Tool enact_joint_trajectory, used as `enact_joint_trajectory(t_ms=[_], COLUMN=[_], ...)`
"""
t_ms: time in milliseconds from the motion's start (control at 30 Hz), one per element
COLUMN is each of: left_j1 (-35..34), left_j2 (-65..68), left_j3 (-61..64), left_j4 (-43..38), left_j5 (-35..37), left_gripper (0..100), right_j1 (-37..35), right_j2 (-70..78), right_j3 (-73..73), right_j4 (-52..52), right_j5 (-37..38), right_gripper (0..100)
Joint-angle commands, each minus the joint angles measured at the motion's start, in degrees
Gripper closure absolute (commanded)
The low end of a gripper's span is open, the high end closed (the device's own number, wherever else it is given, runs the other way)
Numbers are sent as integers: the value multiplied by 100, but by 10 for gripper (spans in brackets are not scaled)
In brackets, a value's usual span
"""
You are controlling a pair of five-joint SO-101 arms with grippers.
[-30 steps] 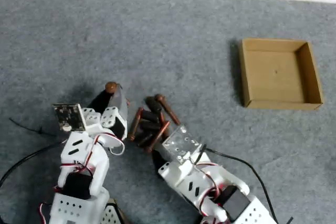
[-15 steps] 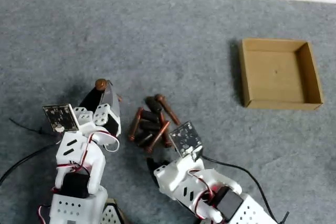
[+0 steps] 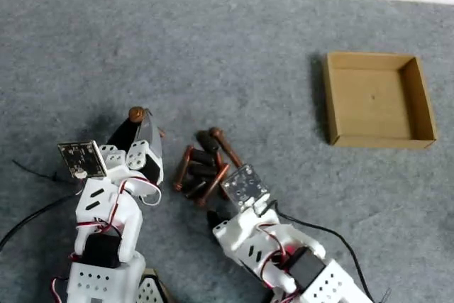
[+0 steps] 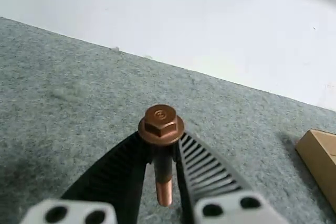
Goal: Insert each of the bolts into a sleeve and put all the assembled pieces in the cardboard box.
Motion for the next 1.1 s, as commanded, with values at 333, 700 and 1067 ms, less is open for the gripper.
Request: enact_joint_trajectory(t_ms=[333, 700, 1067], left_j1=[-66, -66, -66], left_j2=[-66, -66, -66], left_j3=[110, 110, 110], left_j4=[-132, -132, -132], left_j5=[9, 9, 9], left_gripper=[995, 995, 995], right_j1=[1420, 1464, 1464], right_j2=[-989, -1024, -1024], right_j3=[110, 1112, 954], right_j4=[532, 1297, 2000], right_j5=[158, 202, 193], right_gripper=[714, 713, 713])
